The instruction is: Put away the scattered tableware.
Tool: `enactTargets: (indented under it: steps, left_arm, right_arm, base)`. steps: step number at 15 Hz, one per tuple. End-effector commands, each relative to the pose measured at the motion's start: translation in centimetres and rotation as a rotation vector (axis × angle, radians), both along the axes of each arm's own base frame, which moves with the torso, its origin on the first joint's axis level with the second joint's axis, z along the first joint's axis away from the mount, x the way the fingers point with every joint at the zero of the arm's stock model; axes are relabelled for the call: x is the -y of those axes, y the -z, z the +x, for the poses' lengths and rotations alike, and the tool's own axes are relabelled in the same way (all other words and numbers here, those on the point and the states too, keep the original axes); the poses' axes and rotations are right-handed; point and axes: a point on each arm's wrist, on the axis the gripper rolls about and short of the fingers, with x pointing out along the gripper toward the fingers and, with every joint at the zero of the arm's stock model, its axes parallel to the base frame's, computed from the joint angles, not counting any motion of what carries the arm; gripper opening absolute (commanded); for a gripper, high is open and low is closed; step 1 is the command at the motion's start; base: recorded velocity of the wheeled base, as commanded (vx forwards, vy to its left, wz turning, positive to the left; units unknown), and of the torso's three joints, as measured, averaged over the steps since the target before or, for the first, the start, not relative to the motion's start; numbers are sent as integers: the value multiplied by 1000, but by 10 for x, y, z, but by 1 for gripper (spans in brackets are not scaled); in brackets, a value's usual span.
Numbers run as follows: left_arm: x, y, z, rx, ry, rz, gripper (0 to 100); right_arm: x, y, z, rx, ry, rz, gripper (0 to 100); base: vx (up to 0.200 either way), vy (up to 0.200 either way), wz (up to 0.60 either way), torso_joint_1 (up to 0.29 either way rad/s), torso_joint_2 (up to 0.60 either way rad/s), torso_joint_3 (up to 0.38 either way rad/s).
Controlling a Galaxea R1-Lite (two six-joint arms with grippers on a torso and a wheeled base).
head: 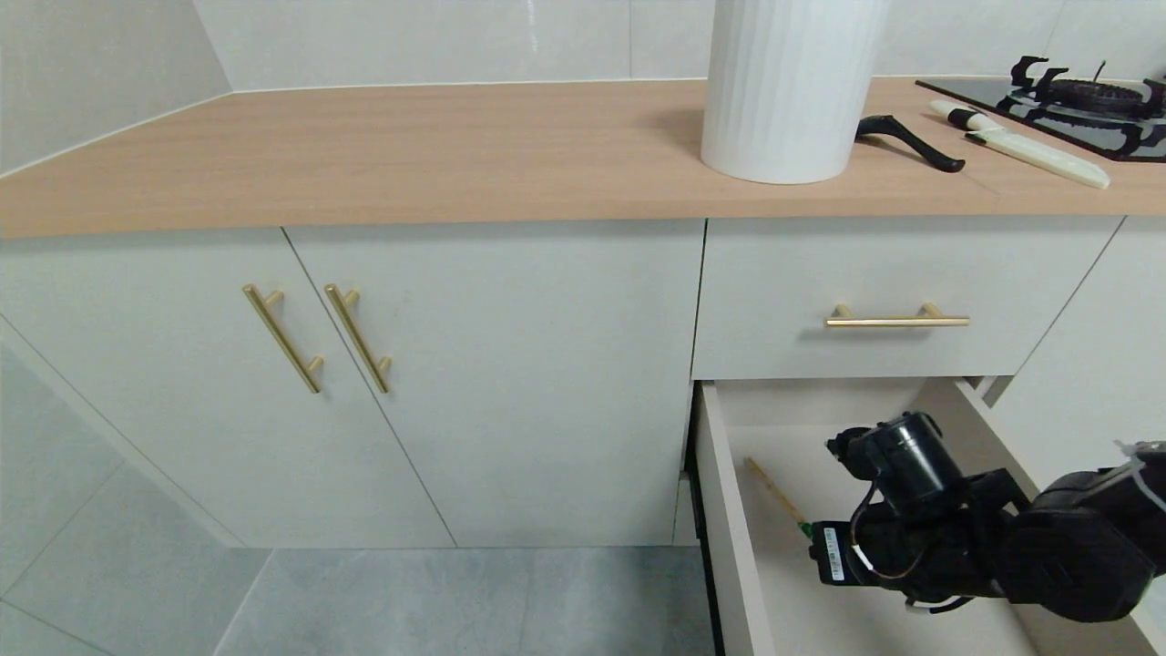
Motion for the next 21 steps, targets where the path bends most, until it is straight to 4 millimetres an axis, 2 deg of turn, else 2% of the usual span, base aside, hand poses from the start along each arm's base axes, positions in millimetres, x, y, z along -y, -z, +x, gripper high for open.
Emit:
enactTargets:
  steps: [1, 6, 12, 13, 18, 19, 21]
  left_arm:
    - [0, 0, 0, -1, 0, 0, 100]
    - [0, 0, 0, -1, 0, 0, 100]
    - [0, 0, 0, -1, 0, 0, 100]
    - [0, 0, 0, -1, 0, 0, 100]
    - [0, 0, 0, -1, 0, 0, 100]
    - [0, 0, 0, -1, 1, 0, 100]
    - [0, 0, 0, -1, 0, 0, 100]
  right_arm:
    - [-4, 35, 5, -80, 4, -41, 0]
    - [-6, 59, 9, -92, 15, -64, 0]
    - [-6, 62, 10, -81, 20, -67, 0]
    - [-6, 62, 9, -82, 20, -68, 100]
    - [-6, 60, 8, -48, 19, -50, 100]
    - [-5, 56, 7, -39, 19, -48, 100]
    - [-1, 33, 2, 23, 17, -17, 100]
  base:
    - [0, 0, 0, 0, 0, 0]
    - [0, 0, 0, 0, 0, 0]
    - [0, 0, 0, 0, 0, 0]
    - [0, 0, 0, 0, 0, 0]
    - [0, 0, 0, 0, 0, 0]
    - [0, 0, 0, 0, 0, 0]
    - [0, 0, 0, 0, 0, 0]
